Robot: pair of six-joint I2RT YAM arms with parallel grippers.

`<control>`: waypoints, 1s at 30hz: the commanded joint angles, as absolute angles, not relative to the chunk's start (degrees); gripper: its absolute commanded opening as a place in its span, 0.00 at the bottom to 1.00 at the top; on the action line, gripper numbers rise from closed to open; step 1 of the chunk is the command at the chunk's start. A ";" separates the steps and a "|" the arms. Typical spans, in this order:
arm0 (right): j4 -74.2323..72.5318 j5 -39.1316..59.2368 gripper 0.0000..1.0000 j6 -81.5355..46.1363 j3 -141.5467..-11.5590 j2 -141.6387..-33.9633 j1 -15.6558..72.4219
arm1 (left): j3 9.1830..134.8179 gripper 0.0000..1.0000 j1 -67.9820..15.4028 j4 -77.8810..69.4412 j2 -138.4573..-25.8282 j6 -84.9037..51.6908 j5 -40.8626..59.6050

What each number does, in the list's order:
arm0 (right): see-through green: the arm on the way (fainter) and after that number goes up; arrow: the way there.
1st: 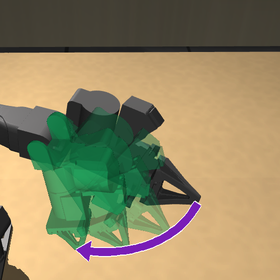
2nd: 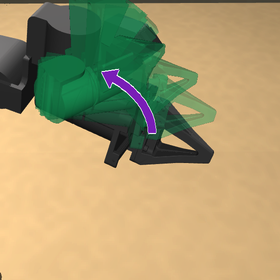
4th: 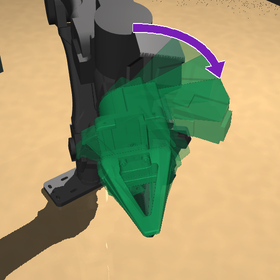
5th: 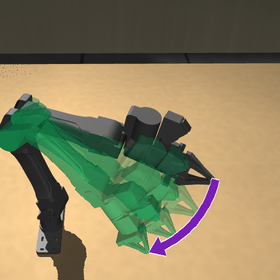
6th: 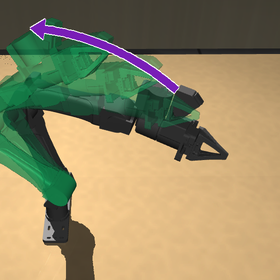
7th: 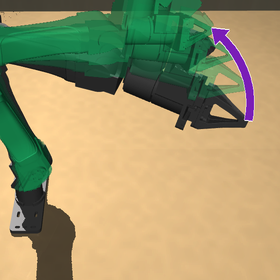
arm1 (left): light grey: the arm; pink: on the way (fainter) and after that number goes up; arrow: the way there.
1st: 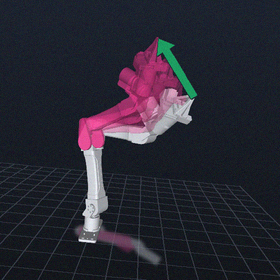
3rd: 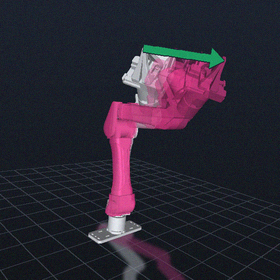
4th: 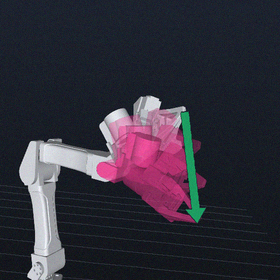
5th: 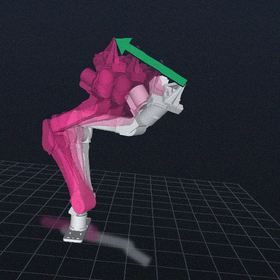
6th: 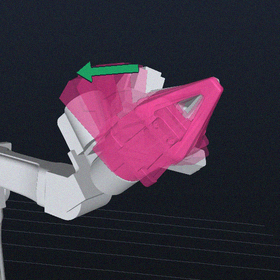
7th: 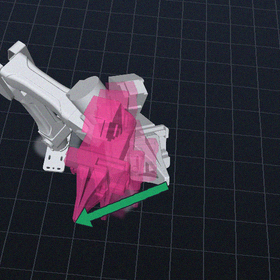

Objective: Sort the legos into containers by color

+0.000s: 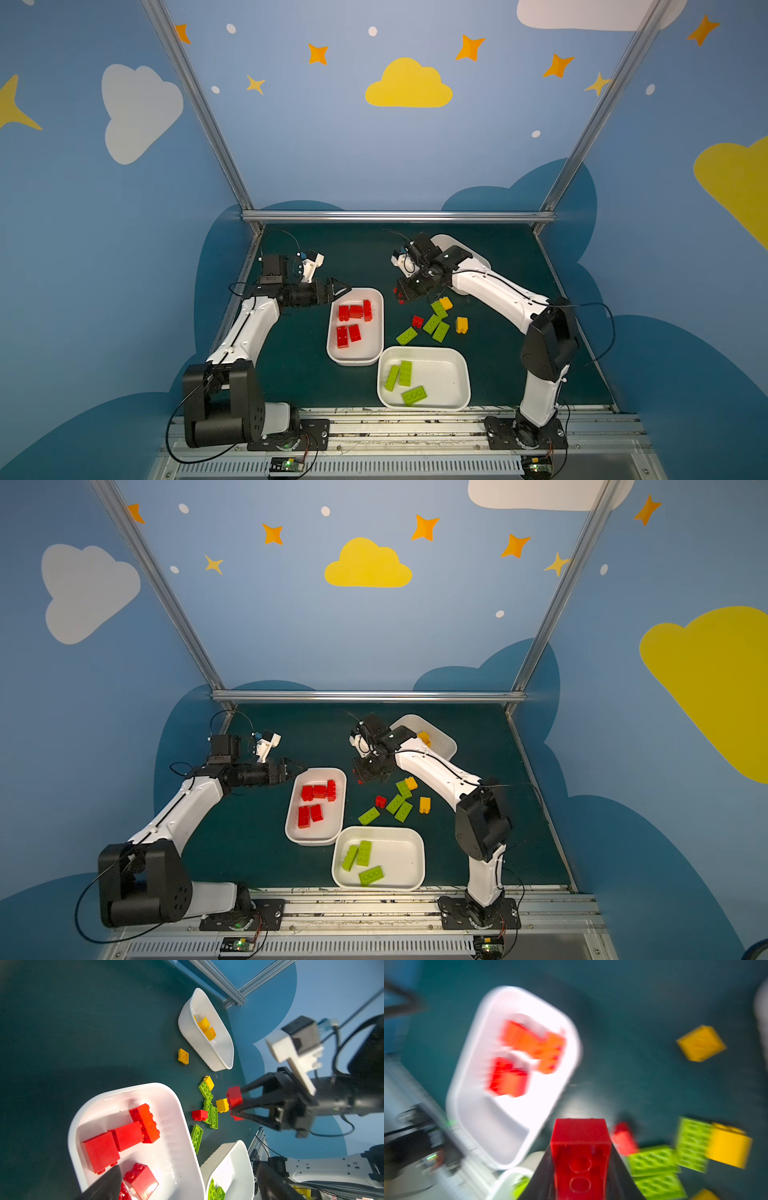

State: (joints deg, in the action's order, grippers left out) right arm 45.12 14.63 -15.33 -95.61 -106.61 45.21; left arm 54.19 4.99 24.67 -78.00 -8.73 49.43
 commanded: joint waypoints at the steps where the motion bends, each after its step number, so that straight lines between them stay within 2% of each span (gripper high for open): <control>1: 40.68 24.00 0.21 -24.15 -94.63 -108.17 46.74 | 55.64 1.00 5.20 25.88 -78.42 -7.73 49.59; 5: 41.01 25.53 0.20 -31.46 -99.33 -113.81 49.13 | 55.81 0.99 5.19 27.00 -77.92 -7.06 48.91; 16: 46.33 18.89 0.20 -41.60 -107.24 -125.39 53.23 | 54.06 1.00 5.27 25.71 -76.91 -7.82 49.18; 18: 47.36 19.18 0.27 -41.62 -109.59 -127.29 54.18 | 54.05 0.99 5.27 25.75 -76.93 -7.65 49.28; 19: 48.10 19.00 0.34 -41.26 -110.92 -128.22 54.64 | 54.14 0.99 5.27 25.92 -76.93 -7.49 49.28; 20: 49.19 18.68 0.44 -41.00 -112.10 -129.04 54.92 | 54.16 1.00 5.27 26.04 -76.92 -7.41 49.24; 21: 50.03 18.40 0.49 -40.89 -112.80 -129.44 54.94 | 54.22 0.99 5.27 26.15 -76.89 -7.21 49.22; 25: 50.04 17.14 0.53 -40.51 -111.57 -126.43 53.90 | 54.39 1.00 5.27 26.72 -76.60 -6.99 49.36; 30: 49.82 14.04 0.54 -39.71 -104.35 -116.24 51.16 | 54.49 0.99 5.27 26.83 -76.03 -7.16 49.56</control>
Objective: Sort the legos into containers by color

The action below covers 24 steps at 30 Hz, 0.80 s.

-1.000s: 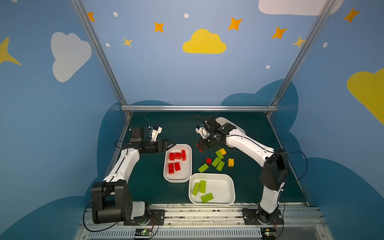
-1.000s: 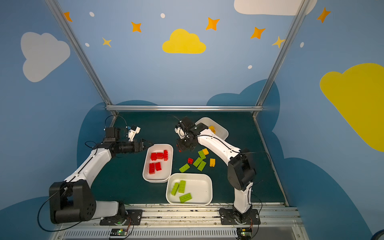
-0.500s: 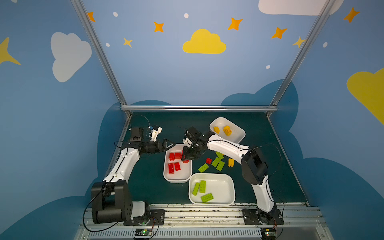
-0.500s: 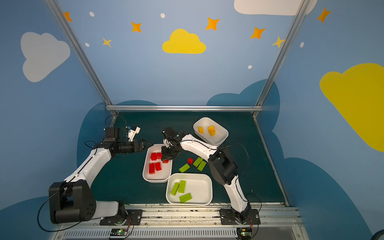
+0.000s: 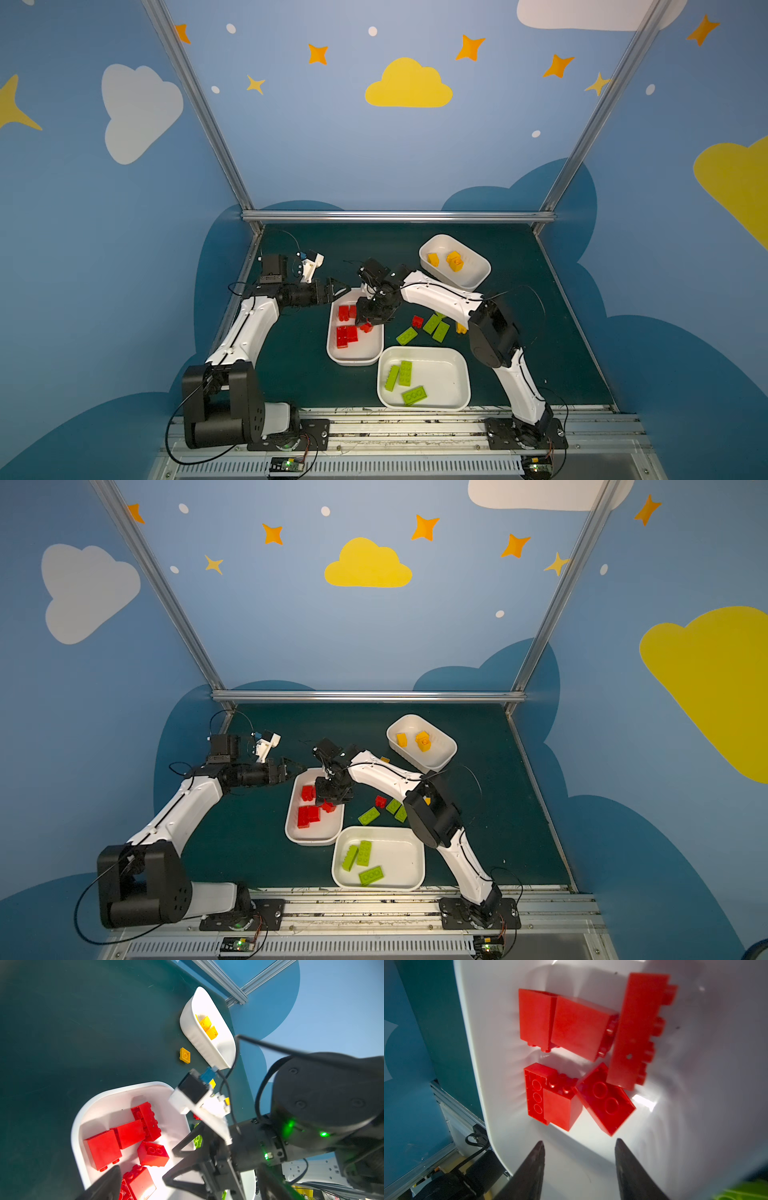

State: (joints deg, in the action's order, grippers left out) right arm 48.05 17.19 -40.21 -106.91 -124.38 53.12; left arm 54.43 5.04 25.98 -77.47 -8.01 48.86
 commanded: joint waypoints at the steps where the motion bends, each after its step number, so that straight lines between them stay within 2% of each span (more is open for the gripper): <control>1: 49.85 12.74 0.54 -38.21 -102.40 -113.80 50.58 | 54.53 0.99 5.27 26.87 -75.94 -7.19 49.59; 3: 51.36 10.73 0.53 -34.58 -99.76 -110.11 49.14 | 54.57 1.00 5.27 26.83 -75.83 -7.25 49.76; 12: 51.71 6.31 0.54 -2.10 -86.14 -101.55 42.31 | 54.49 1.00 5.27 27.11 -75.67 -7.40 50.15; 18: 47.27 4.41 0.54 12.99 -81.96 -102.73 40.31 | 54.62 0.99 5.30 27.24 -75.67 -7.58 50.44; 24: 45.16 5.85 0.53 19.78 -82.08 -107.49 39.89 | 55.28 0.99 5.27 28.55 -75.50 -6.59 50.41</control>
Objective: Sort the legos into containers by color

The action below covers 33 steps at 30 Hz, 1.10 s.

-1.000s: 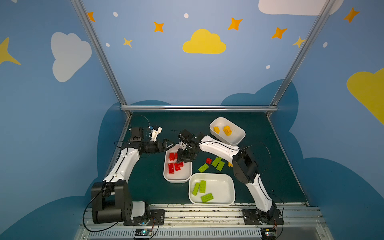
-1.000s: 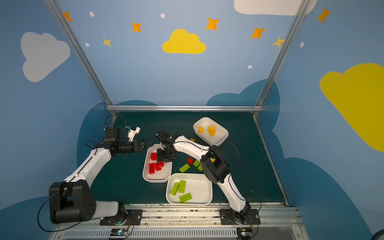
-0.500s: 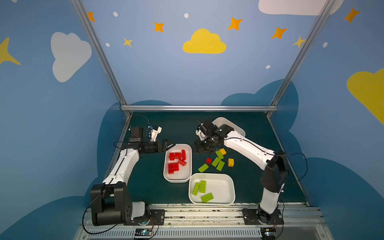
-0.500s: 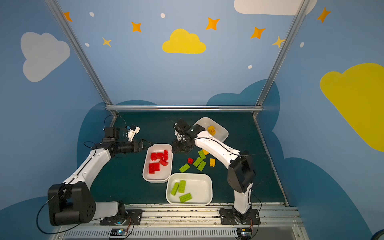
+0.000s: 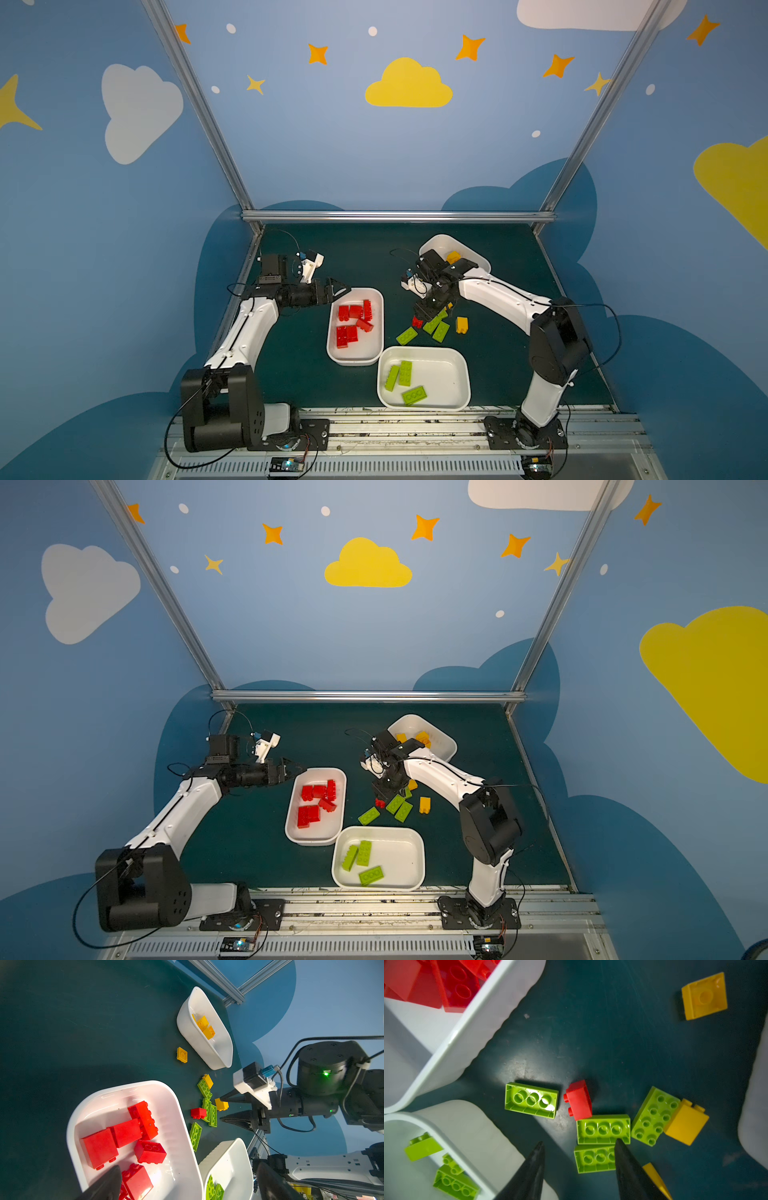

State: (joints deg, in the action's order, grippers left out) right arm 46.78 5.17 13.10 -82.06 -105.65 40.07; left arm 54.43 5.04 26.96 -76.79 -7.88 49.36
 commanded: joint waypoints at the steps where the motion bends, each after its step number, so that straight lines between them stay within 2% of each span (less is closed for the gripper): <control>1: 44.78 6.06 0.53 20.31 -82.08 -108.11 39.90 | 55.28 0.99 5.27 28.81 -75.41 -6.45 50.35; 7: 45.06 4.77 0.50 21.58 -83.66 -112.80 39.89 | 54.84 0.99 5.27 29.35 -75.01 -6.07 50.17; 12: 45.56 4.31 0.43 22.06 -84.85 -115.89 40.25 | 54.76 0.99 5.27 29.34 -74.97 -6.15 50.18; 16: 46.17 4.17 0.34 21.91 -85.59 -117.24 40.58 | 54.67 0.99 5.27 29.36 -74.88 -6.12 50.14; 20: 46.39 5.40 0.19 20.90 -86.77 -116.38 40.52 | 54.49 1.00 5.22 29.42 -74.97 -6.11 50.05; 27: 48.06 14.30 0.15 17.94 -88.80 -108.85 41.60 | 54.87 1.00 5.27 29.54 -75.23 -5.92 49.36; 33: 45.66 25.28 0.14 12.33 -91.50 -105.96 47.81 | 55.36 0.99 5.32 29.29 -75.67 -6.23 49.31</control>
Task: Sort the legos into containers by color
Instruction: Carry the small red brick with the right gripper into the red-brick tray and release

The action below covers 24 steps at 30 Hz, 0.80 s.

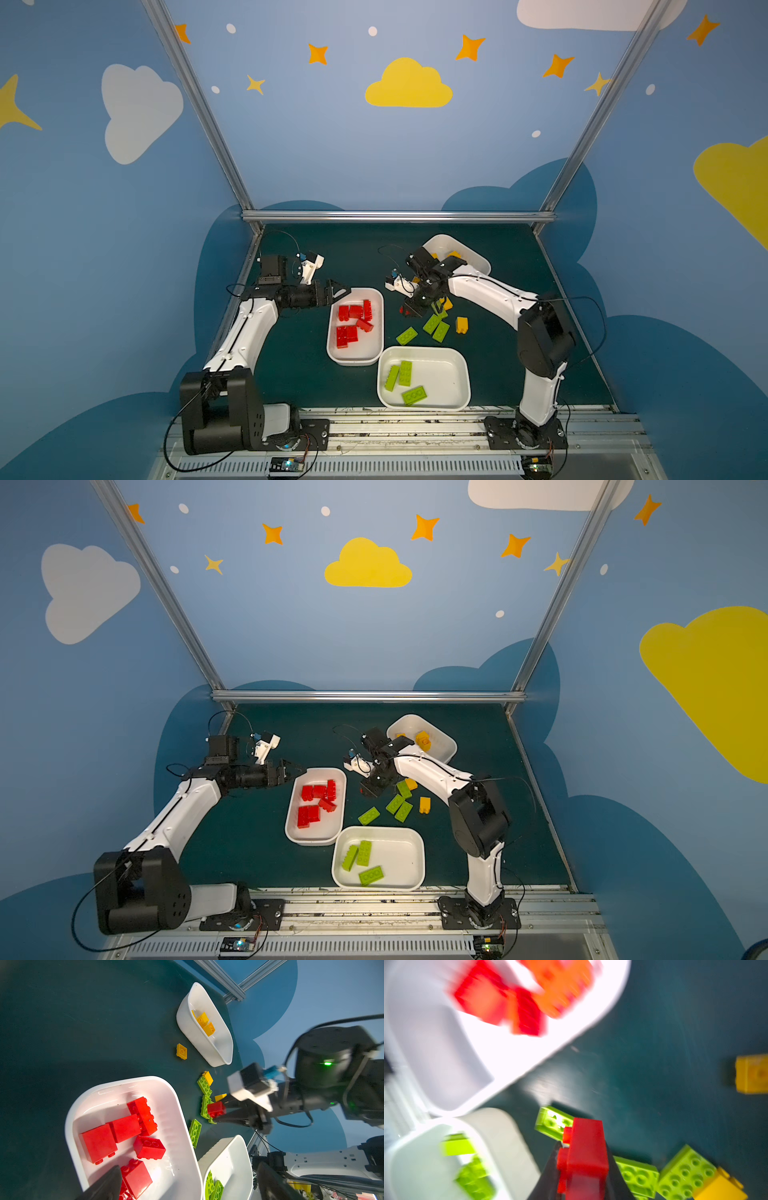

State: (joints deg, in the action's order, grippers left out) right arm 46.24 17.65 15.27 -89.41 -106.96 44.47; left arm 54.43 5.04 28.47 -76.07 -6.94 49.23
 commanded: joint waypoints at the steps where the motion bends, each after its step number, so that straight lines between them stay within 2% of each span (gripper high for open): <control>1: 44.74 25.59 0.14 11.88 -91.87 -106.42 49.37 | 55.39 1.00 5.30 29.35 -75.61 -6.32 49.35; 6: 40.71 29.96 0.14 8.80 -94.87 -111.25 52.91 | 55.37 0.99 5.31 29.66 -74.85 -6.46 49.05; 14: 39.82 28.70 0.17 9.72 -97.95 -119.60 54.84 | 54.17 0.99 5.43 30.06 -73.52 -6.36 48.87; 21: 39.12 28.08 0.20 8.98 -97.14 -120.82 54.67 | 53.62 0.99 5.41 29.51 -73.17 -6.77 48.87; 24: 38.76 27.80 0.28 8.44 -96.09 -119.97 54.62 | 53.61 0.99 5.36 29.53 -73.22 -6.77 48.92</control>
